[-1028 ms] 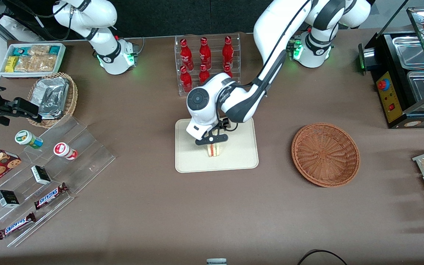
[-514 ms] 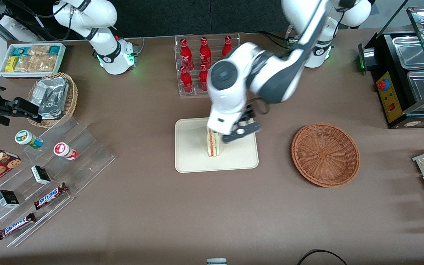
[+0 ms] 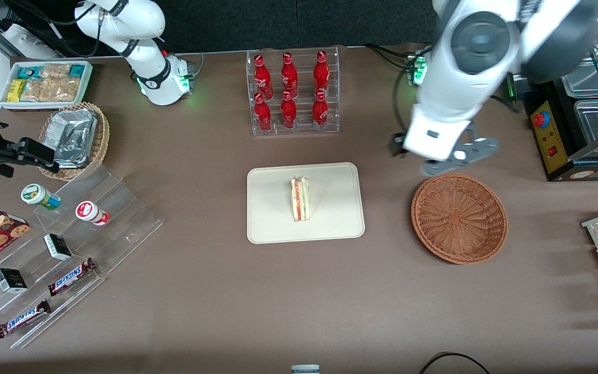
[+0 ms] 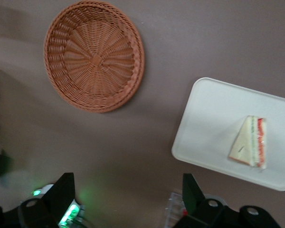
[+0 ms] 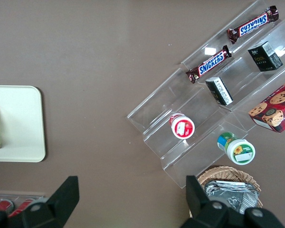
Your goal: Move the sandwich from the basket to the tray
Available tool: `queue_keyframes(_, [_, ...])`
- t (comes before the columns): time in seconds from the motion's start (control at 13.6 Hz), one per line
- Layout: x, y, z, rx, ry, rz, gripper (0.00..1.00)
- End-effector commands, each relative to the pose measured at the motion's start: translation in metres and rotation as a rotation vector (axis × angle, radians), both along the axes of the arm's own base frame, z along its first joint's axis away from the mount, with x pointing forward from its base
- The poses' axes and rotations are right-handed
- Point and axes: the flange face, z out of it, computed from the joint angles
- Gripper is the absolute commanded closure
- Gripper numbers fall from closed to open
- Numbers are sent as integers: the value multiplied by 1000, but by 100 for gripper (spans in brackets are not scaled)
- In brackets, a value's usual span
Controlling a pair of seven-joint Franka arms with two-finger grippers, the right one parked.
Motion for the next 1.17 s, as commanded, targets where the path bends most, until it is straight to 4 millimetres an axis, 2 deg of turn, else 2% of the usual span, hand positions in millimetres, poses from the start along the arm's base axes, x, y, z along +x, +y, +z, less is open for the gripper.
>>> queue_keyframes(0.0, [-12, 63, 13, -25, 37, -89, 0])
queue_keyframes(0.22, [-15, 135, 37, -98, 67, -191, 0])
queue_keyframes(0.51, [-29, 217, 58, -156, 81, -304, 0])
queue_keyframes(0.59, [-35, 231, 63, -169, 78, -338, 0])
queue_keyframes(0.73, [-42, 236, 66, -171, 73, -357, 0])
queue_keyframes(0.88, [-29, 231, 62, -166, 80, -362, 0])
queue_keyframes(0.95, [-28, 228, 67, -173, 66, -370, 0])
queue_keyframes(1.03, [-27, 233, 65, -182, 71, -360, 0])
queue_keyframes(1.1, [-26, 224, 61, -178, 80, -368, 0])
